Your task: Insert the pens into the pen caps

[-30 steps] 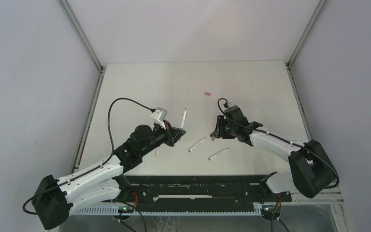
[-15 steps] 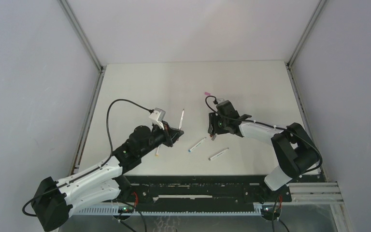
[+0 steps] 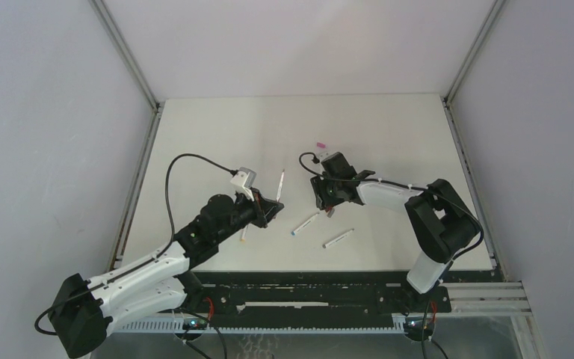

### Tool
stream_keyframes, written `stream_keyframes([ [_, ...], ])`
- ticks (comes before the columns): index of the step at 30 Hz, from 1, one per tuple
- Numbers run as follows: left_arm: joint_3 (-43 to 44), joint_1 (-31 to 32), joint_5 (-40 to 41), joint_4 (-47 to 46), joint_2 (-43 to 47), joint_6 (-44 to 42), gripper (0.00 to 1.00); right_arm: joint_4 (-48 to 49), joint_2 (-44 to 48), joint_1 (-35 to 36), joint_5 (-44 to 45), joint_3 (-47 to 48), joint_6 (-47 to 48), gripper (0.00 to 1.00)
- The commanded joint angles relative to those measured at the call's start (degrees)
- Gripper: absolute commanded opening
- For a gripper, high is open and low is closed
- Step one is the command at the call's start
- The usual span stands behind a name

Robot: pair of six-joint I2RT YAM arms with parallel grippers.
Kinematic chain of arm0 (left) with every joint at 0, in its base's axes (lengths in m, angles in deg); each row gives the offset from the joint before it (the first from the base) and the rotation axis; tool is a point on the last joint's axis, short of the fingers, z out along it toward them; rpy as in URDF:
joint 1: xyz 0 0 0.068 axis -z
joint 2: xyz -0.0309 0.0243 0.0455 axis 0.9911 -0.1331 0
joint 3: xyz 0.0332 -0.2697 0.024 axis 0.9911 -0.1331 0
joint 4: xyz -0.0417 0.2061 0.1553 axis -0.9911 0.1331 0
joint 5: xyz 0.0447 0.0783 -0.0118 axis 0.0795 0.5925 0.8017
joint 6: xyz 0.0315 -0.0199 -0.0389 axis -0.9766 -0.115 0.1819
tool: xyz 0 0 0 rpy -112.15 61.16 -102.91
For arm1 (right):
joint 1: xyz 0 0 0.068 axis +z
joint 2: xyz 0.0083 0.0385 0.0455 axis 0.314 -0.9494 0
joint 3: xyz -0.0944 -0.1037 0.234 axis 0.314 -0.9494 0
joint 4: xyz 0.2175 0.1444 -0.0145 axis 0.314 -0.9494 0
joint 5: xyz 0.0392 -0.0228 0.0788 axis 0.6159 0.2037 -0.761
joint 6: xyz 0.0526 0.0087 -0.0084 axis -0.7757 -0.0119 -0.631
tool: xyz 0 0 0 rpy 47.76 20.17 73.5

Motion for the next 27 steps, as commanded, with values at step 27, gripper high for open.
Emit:
stream_keyframes([
  [27, -1.33, -0.23, 0.30, -1.66, -0.02, 0.66, 0.00, -6.59, 0.61, 3.53, 6.75, -0.60, -0.64, 0.42],
])
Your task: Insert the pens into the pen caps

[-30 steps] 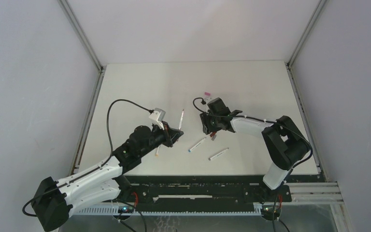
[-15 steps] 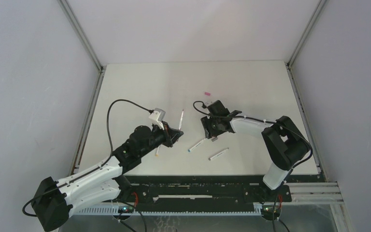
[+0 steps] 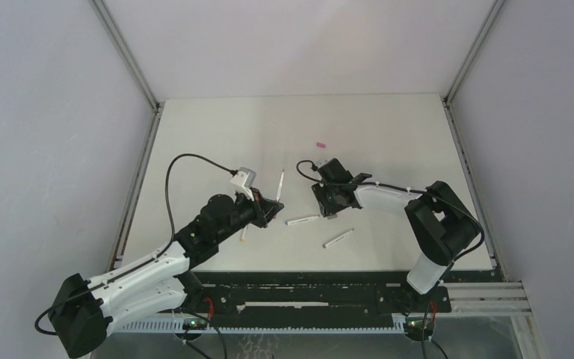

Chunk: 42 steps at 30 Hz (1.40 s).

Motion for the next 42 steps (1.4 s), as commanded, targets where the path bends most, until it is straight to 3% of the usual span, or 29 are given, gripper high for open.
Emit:
stream_keyframes([
  [1, -1.39, -0.23, 0.32, -1.63, -0.02, 0.37, 0.00, -0.46, -0.50, 0.91, 3.13, 0.38, -0.18, 0.42],
  [13, -1.68, -0.24, 1.50, -0.69, 2.22, 0.66, 0.00, -4.87, -3.96, 1.56, 12.82, 3.59, -4.16, 0.26],
  [19, -2.35, -0.25, -0.37, -2.66, 3.39, 0.61, 0.00, -4.00, -3.08, -0.80, 10.73, 3.51, -6.46, 0.03],
  [24, -3.08, -0.25, -1.96, -4.54, 4.98, 2.45, 0.00, -2.80, 2.13, -4.02, 4.75, 3.44, -7.41, 0.00],
  [34, -1.75, 0.07, -9.54, -11.93, 4.41, 10.44, 0.00, 2.77, 24.22, -7.39, -11.86, 3.31, -15.52, 0.00],
  [42, 1.38, 3.06, -11.74, -12.15, 2.91, 9.00, 0.00, 23.64, 33.21, -8.09, -26.11, -2.29, -29.84, 0.00],
])
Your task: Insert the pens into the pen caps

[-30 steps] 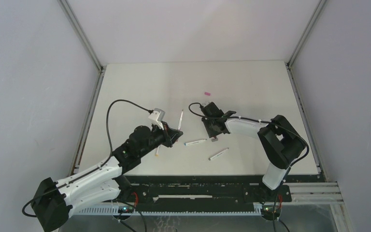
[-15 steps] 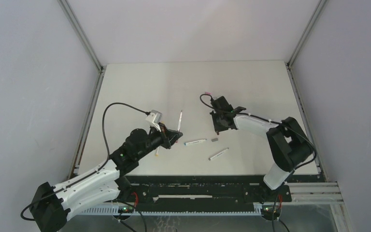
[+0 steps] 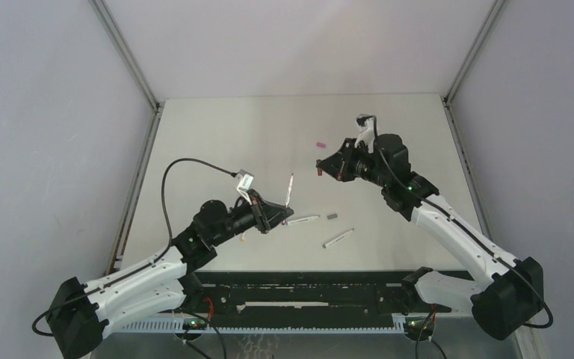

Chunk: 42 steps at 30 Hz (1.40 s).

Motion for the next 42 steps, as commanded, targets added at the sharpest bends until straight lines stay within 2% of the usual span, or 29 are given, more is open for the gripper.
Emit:
stream_keyframes([
  [1, 3.90, 1.87, -2.31, -3.48, -0.46, -0.26, 0.00, 17.10, 2.69, 0.05, -10.22, -3.79, -11.48, 0.00],
  [4, 4.44, 2.64, -2.92, -3.48, -0.99, -0.85, 0.00, 23.08, 2.98, 0.88, -11.64, -5.21, -14.56, 0.00],
  [11, 5.24, 3.56, -3.39, -3.35, -1.72, -1.14, 0.00, 29.16, 1.99, 3.29, -12.79, -5.61, -17.07, 0.00],
  [42, 5.86, 4.04, -3.08, -1.91, -0.46, -3.86, 0.00, 27.34, 2.19, 4.41, -9.15, -7.61, -14.77, 0.00],
])
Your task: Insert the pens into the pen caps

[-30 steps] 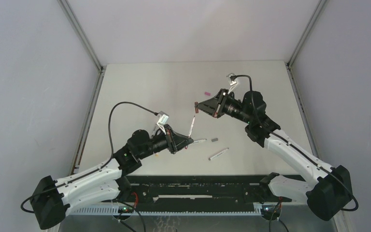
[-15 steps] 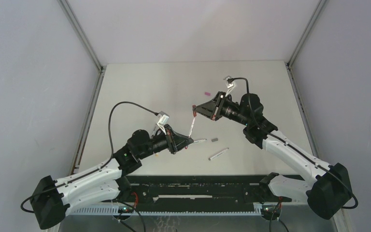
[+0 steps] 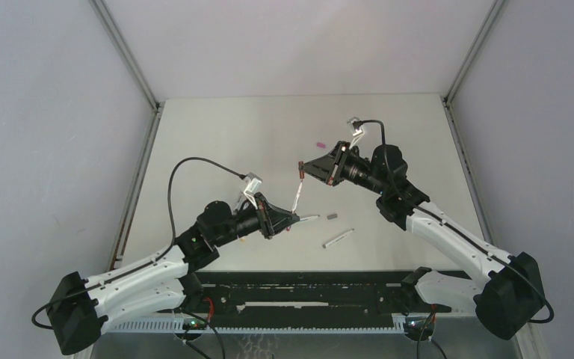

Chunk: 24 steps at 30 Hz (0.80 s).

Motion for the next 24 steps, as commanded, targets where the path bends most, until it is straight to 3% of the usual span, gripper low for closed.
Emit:
stream_keyframes([
  [1, 4.56, 0.31, -0.39, -1.48, 1.16, -1.82, 0.00, 2.36, 0.73, -0.15, 0.82, 0.20, 0.88, 0.00],
  [24, 5.21, 0.39, 0.64, -0.26, 1.83, -2.71, 0.00, 1.93, 0.55, -0.27, -0.05, -0.47, 0.86, 0.00],
])
